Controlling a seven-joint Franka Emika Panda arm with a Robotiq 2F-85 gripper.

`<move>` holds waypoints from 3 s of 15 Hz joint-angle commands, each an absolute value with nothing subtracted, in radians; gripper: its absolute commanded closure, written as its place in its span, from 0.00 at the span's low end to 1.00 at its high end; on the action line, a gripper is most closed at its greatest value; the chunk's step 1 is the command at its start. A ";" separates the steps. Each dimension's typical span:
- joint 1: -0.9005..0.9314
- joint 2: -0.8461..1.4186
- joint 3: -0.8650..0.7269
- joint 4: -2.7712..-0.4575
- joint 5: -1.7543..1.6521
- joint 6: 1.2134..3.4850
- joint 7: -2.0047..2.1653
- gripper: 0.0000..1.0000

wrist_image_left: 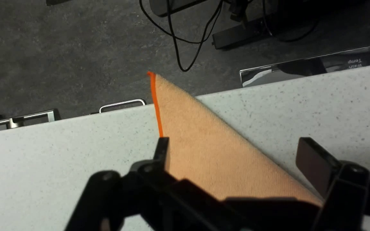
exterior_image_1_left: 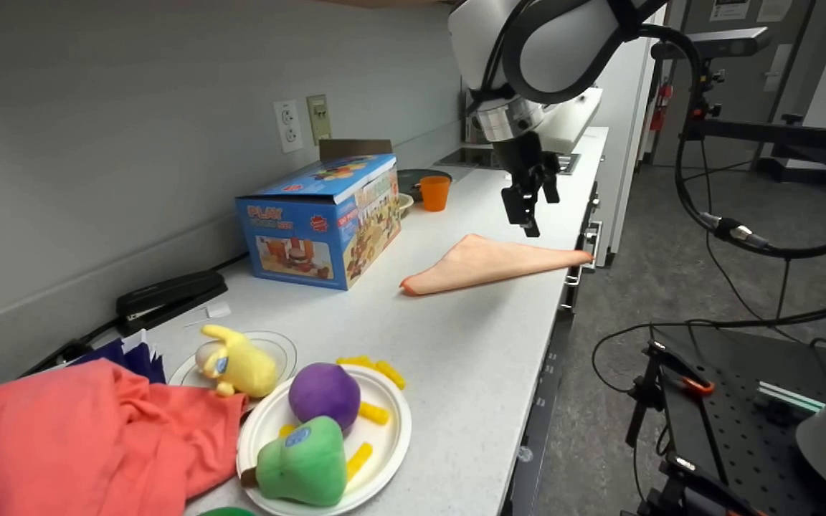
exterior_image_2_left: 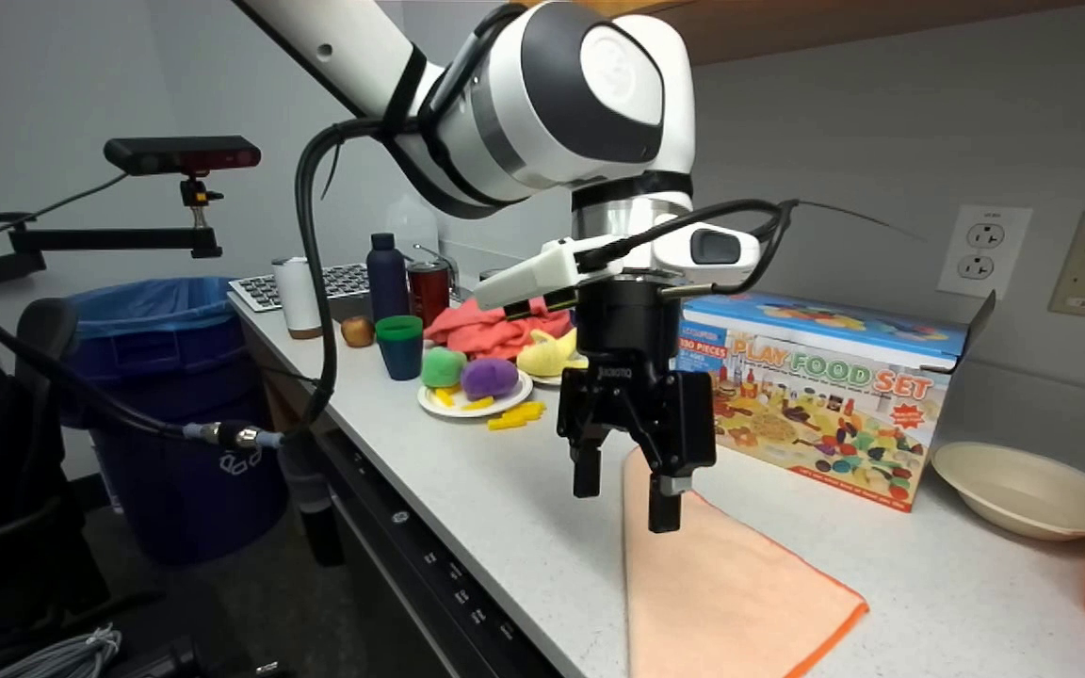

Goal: Fold the cloth on the counter

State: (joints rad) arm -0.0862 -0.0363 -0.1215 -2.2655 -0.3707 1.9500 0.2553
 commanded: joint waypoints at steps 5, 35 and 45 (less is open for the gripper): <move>-0.101 -0.030 -0.119 -2.262 -0.369 1.949 0.251 0.00; -0.240 -0.059 -0.245 -2.465 -0.472 2.109 0.064 0.00; -0.266 -0.032 -0.290 -2.493 -0.397 2.250 -0.174 0.00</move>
